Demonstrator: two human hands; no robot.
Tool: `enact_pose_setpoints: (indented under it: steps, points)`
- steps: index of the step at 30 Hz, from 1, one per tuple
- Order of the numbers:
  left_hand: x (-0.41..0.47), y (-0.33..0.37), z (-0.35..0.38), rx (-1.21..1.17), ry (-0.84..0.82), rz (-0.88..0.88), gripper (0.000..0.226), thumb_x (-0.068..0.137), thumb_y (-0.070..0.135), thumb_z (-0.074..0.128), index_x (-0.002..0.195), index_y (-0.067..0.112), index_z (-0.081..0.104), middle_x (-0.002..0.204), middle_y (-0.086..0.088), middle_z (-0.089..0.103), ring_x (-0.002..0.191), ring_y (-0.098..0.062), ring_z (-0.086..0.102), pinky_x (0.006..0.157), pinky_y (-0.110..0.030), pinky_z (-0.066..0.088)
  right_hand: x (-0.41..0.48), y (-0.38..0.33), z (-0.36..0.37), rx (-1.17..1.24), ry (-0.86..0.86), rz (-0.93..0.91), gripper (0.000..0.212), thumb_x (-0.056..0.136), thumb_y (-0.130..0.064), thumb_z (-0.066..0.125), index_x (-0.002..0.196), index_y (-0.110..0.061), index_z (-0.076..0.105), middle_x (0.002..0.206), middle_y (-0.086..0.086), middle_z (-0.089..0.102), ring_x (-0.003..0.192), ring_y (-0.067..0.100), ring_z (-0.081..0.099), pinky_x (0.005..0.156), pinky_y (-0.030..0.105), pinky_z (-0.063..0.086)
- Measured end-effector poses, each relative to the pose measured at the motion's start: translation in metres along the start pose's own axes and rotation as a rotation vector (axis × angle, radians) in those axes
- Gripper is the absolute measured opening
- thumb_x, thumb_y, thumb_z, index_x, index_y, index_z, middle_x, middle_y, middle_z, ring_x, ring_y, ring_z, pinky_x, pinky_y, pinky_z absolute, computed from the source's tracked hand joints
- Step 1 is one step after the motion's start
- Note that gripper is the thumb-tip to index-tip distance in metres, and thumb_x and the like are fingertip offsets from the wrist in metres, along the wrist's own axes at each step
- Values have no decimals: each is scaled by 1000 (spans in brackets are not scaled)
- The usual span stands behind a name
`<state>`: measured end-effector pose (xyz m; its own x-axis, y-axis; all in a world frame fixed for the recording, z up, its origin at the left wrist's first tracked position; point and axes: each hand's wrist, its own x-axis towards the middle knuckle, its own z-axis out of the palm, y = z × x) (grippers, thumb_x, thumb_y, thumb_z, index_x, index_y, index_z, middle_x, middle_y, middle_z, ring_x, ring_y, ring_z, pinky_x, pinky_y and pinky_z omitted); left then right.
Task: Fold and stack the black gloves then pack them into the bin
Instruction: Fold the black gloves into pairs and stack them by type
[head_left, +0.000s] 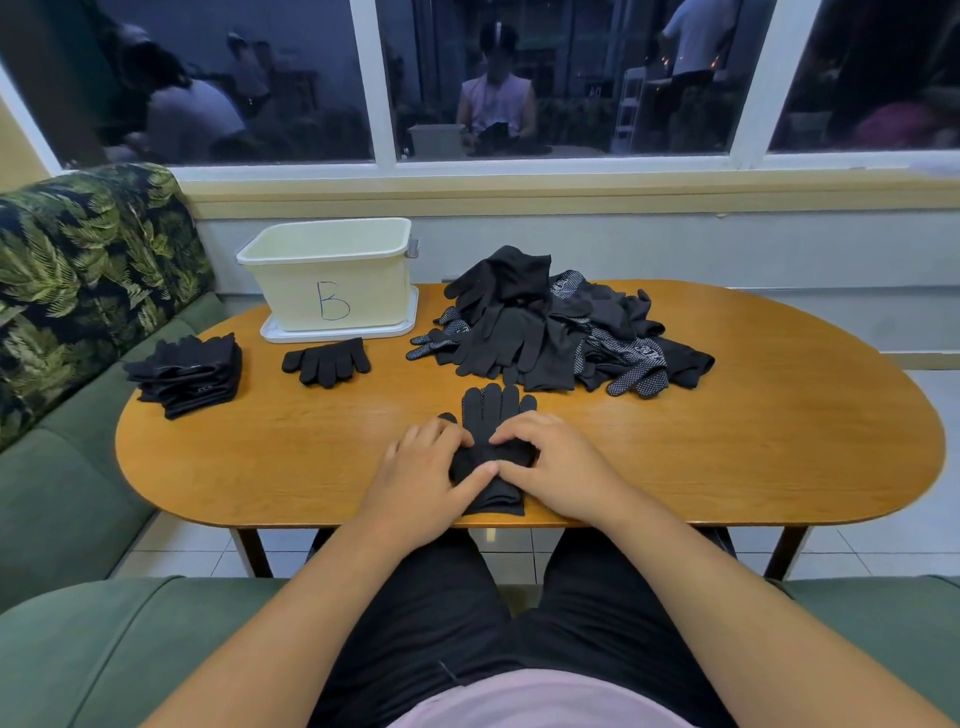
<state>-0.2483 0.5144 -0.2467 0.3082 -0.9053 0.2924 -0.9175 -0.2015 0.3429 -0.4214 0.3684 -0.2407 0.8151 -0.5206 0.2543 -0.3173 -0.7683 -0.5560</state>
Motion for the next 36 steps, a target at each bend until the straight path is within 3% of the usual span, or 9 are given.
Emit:
enact_pose_setpoints:
  steps: [5,9,13,16,21,31,36]
  points:
    - [1,1,2,27,-11,-11,67,88,88,43,128,36,54,123,20,48,121,-8,45,108,-38,41,35,13,-16,-16,193,90,26,104,-28,62,127,-28,75,126,-10,67,120,11,57,102,30,46]
    - [1,0,1,28,-6,-13,70,87,91,42,129,36,54,125,21,48,122,-7,45,110,-38,40,75,21,-14,-159,85,147,38,110,-43,49,137,-25,69,127,-2,62,125,22,55,103,39,49]
    - [0,0,2,32,-6,-13,70,86,91,42,129,36,54,125,21,48,122,-6,44,110,-38,39,101,19,-7,-314,23,130,40,111,-52,42,123,-26,70,113,-5,59,111,22,60,88,45,54]
    - [0,1,2,31,-3,-15,69,87,90,44,129,36,54,125,21,48,122,-6,44,111,-38,39,109,20,-2,-363,44,111,36,111,-51,44,108,-24,68,103,-8,55,96,23,63,81,44,54]
    - [0,0,2,28,8,-12,67,87,90,44,128,37,54,122,23,47,119,-4,44,111,-37,39,114,25,-1,-336,42,92,33,108,-55,50,96,-27,63,100,-8,60,91,22,62,80,44,53]
    - [0,2,0,38,-6,-18,69,85,92,42,127,38,53,122,23,46,120,-4,44,112,-38,37,120,21,-11,-284,-21,-61,29,108,-53,53,97,-28,61,96,-8,60,86,17,58,76,43,51]
    - [-1,3,-1,49,2,-16,70,86,91,43,128,36,53,123,22,47,121,-5,44,112,-37,38,118,27,-9,-305,-38,-40,31,107,-59,51,104,-30,62,99,-9,58,89,17,58,79,45,53]
